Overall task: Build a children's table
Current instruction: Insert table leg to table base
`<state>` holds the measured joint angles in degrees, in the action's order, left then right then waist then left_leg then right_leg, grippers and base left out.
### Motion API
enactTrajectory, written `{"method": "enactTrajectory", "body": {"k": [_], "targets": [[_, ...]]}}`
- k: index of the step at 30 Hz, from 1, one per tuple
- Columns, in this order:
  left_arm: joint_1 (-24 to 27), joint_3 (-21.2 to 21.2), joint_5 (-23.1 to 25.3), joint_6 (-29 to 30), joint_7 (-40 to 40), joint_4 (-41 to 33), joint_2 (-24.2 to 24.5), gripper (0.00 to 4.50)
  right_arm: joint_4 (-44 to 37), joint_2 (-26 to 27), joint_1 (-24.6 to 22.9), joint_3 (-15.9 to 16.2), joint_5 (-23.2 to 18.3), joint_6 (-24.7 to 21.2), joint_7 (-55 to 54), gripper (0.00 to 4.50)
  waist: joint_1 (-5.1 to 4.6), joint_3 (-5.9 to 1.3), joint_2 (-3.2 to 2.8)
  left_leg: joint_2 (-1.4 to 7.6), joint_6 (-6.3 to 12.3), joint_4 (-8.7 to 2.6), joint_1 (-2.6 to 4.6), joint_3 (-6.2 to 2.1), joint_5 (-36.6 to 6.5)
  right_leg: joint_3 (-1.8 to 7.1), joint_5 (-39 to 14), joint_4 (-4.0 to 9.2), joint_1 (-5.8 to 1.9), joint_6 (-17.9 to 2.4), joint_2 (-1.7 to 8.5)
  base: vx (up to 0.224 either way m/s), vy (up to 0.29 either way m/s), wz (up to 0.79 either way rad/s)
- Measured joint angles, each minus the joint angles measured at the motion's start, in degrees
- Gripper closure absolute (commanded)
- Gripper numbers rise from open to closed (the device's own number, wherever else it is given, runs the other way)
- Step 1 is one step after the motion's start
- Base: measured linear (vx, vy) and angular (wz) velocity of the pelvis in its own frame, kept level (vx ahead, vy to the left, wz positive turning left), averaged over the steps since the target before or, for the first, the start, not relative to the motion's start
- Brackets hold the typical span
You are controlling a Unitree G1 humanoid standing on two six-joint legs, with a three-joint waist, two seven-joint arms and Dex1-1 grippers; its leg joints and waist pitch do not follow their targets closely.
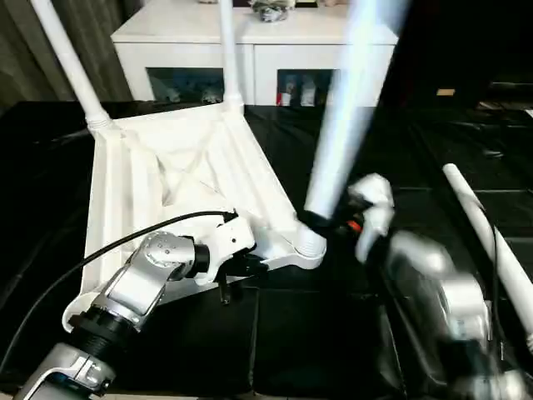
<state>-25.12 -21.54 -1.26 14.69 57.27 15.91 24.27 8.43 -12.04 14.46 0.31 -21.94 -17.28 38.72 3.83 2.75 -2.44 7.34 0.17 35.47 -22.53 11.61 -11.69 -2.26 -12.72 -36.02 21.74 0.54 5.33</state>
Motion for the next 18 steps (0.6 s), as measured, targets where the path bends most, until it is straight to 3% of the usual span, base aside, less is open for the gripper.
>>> {"method": "enactTrajectory", "body": {"k": [5,10,13,18], "targets": [[0.0,0.2,0.0,0.1,0.0,0.1,0.0,4.50,-1.0,1.6,-3.3,0.3,0.7,5.0,-1.2,2.64,-0.06,0.01,0.01,0.00,0.00,-0.17,-0.01,0.00,0.0,-0.01,0.0,0.10,0.07,0.1,0.00,0.000,0.000,0.00],[0.0,0.2,0.0,0.1,0.0,0.1,0.0,4.50,-2.3,0.2,-3.7,3.0,4.4,7.2,-1.3,2.64,-0.14,0.01,0.02,0.00,0.00,-0.26,-0.01,0.01,0.0,-0.01,0.0,0.15,0.06,0.1,0.00,0.000,0.000,0.00],[0.0,0.3,0.0,0.1,0.0,0.1,0.0,4.50,-3.2,-2.5,-2.9,6.0,7.4,7.5,-0.9,2.64,-0.23,0.00,0.11,0.00,0.00,-0.31,0.01,0.01,0.0,-0.02,0.0,0.19,0.03,0.1,0.00,0.000,0.000,0.00],[0.0,0.3,0.2,0.1,0.0,0.2,0.2,4.50,-3.1,-4.6,-0.3,8.3,9.7,5.1,0.7,2.65,-0.36,-0.04,0.40,0.00,-0.01,-0.48,0.09,0.02,0.0,-0.02,-0.2,0.29,0.03,0.4,-0.01,0.000,0.000,0.00]]}}
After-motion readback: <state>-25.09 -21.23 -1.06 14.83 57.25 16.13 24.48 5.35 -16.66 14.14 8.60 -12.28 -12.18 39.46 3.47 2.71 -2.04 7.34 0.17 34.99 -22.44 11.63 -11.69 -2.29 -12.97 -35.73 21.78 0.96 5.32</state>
